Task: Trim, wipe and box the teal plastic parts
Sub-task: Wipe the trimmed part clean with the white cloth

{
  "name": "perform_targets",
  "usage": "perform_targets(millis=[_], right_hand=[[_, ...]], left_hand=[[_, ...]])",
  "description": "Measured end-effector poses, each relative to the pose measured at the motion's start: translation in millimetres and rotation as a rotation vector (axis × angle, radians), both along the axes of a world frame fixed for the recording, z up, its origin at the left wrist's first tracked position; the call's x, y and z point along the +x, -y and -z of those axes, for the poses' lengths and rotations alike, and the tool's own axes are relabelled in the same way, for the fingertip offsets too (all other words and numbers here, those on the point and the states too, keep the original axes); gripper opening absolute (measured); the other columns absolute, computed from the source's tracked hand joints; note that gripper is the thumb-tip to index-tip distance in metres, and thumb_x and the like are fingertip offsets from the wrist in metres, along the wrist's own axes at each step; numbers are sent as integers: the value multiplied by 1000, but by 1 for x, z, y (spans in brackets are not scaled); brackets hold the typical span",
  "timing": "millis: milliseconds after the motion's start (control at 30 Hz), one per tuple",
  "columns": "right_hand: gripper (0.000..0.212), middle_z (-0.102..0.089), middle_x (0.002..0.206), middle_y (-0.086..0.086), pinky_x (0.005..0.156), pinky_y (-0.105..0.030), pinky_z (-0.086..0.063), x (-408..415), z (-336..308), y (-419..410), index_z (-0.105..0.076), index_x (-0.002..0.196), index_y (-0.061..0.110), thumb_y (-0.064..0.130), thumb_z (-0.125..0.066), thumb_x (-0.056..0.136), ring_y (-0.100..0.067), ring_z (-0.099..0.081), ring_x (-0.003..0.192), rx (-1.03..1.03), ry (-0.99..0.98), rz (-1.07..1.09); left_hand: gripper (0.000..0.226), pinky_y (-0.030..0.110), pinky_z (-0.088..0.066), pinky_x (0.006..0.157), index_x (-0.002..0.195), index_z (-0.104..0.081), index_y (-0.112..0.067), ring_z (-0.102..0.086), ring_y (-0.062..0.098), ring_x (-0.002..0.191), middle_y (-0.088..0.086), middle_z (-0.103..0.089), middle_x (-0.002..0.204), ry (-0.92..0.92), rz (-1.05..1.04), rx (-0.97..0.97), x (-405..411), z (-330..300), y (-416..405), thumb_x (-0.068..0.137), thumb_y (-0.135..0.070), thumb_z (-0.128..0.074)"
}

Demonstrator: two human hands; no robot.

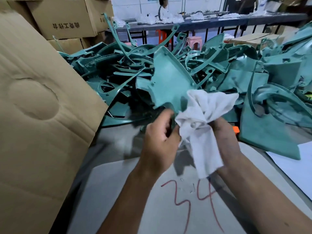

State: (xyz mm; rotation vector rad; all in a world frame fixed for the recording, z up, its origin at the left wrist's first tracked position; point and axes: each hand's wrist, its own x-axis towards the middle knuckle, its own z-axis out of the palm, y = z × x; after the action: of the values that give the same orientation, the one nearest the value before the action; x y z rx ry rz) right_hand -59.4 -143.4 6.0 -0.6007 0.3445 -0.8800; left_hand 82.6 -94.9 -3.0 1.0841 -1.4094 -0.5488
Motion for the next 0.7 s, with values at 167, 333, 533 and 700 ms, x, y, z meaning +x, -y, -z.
perform_targets(millis=[167, 333, 533, 700], right_hand=[[28, -74, 88, -10, 66, -31, -60, 10, -3, -8, -79, 93, 18, 39, -63, 100, -19, -73, 77, -253, -315, 27], [14, -76, 98, -18, 70, -31, -62, 9, 3, -6, -79, 100, 8, 15, -67, 97, -25, -74, 82, -275, -297, 144], [15, -69, 89, -24, 57, -34, -62, -9, 6, 20, -65, 98, -1, -8, -51, 96, -25, -74, 65, 34, -227, 309], [22, -67, 85, -20, 65, -38, -64, -27, 10, 42, -59, 92, 4, -9, -44, 99, -25, -72, 70, 148, -209, 577]], left_hand=[[8, 50, -51, 61, 102, -55, -20, -54, 19, 69, -6, -59, 79, 176, -66, 4, 3, 8, 3, 100, -27, -53], [15, 26, -45, 63, 112, -60, -18, -53, 4, 67, -14, -61, 82, 177, -20, 44, 11, 5, 6, 102, -11, -52], [5, 37, -45, 61, 96, -56, -22, -44, 13, 64, -7, -51, 71, 315, 56, 95, 5, 2, 3, 99, -24, -58], [5, 36, -37, 60, 95, -58, -19, -41, 19, 64, -3, -48, 69, 349, 170, 126, -1, -3, -2, 95, -23, -60]])
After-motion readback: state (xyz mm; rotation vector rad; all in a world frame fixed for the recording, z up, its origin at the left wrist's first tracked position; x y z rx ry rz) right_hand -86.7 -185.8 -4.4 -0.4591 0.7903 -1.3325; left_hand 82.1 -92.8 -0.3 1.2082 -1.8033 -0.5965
